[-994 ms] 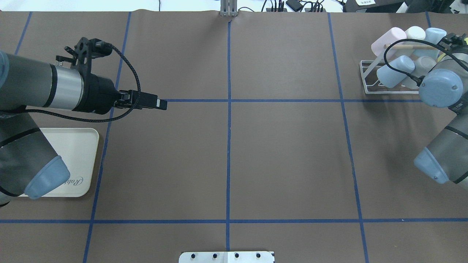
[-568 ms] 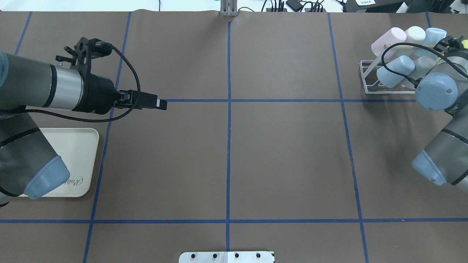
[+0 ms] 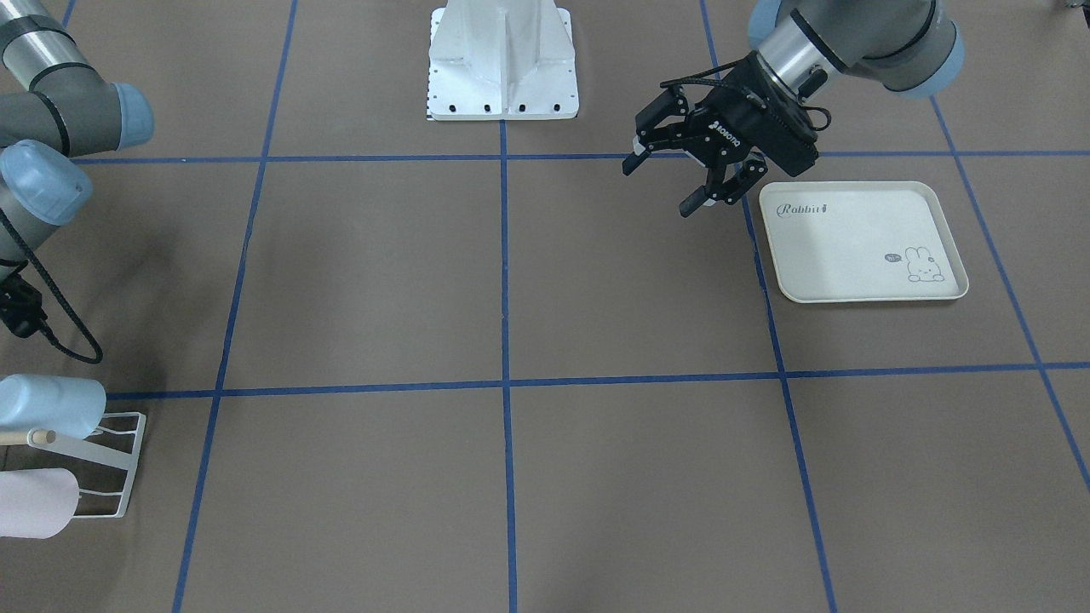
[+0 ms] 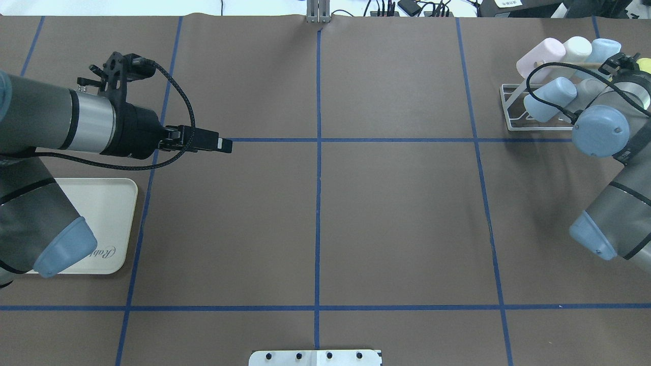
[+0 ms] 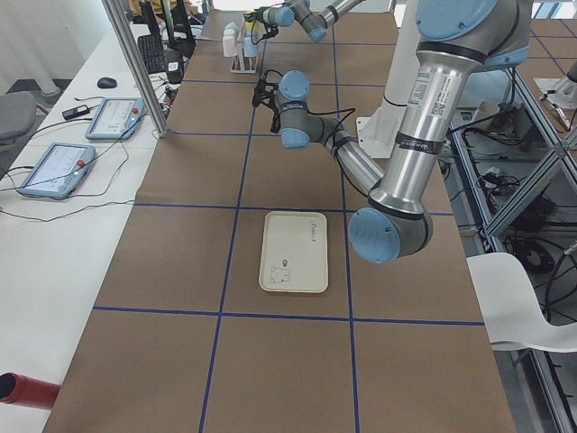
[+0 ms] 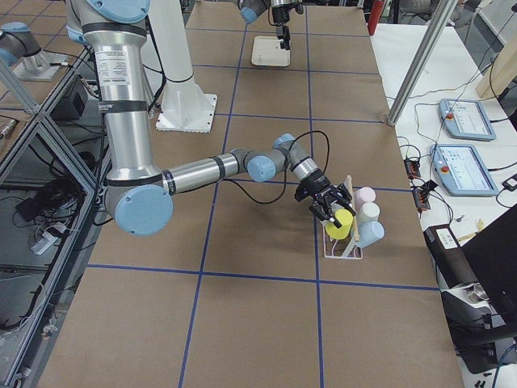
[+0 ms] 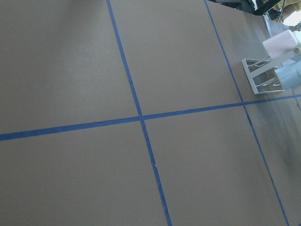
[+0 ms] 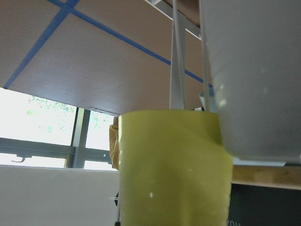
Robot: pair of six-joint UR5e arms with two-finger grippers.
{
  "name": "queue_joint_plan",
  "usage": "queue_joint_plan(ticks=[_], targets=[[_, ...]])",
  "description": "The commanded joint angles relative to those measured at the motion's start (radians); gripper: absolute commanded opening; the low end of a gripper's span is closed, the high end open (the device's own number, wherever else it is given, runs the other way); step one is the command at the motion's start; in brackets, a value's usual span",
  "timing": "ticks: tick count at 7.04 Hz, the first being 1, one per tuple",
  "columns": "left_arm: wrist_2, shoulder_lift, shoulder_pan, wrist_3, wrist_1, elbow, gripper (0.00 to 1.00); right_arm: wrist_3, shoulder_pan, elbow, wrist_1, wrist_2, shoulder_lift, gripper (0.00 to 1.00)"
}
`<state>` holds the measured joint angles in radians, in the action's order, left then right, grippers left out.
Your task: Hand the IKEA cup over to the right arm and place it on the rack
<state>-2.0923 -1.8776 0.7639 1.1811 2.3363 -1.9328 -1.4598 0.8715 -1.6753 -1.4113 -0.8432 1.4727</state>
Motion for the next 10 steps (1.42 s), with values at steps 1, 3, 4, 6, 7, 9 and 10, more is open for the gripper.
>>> queue_joint_plan(ticks=[1,3,4,6,7,9,10], targets=[[0.000,0.000,0.000,0.000,0.000,-0.001,1.00,0.053,-0.003,0.002,-0.001,0.000,0.001,0.11],[0.000,0.000,0.000,0.000,0.002,-0.002,1.00,0.098,-0.006,0.008,0.000,0.000,0.001,0.59],[0.000,0.000,0.000,0.000,0.002,-0.002,1.00,0.098,-0.006,0.008,0.000,-0.002,0.001,0.88],[0.000,0.000,0.000,0.000,0.002,0.000,1.00,0.121,-0.008,0.009,0.000,-0.004,0.001,0.98],[0.000,0.000,0.000,0.000,0.002,-0.001,1.00,0.121,-0.008,0.009,0.000,-0.004,0.001,0.98],[0.000,0.000,0.000,0.000,0.002,-0.001,1.00,0.121,-0.008,-0.010,0.000,-0.011,-0.002,0.99],[0.000,0.000,0.000,0.000,0.003,-0.002,1.00,0.122,-0.005,-0.059,-0.001,-0.064,-0.005,0.99]])
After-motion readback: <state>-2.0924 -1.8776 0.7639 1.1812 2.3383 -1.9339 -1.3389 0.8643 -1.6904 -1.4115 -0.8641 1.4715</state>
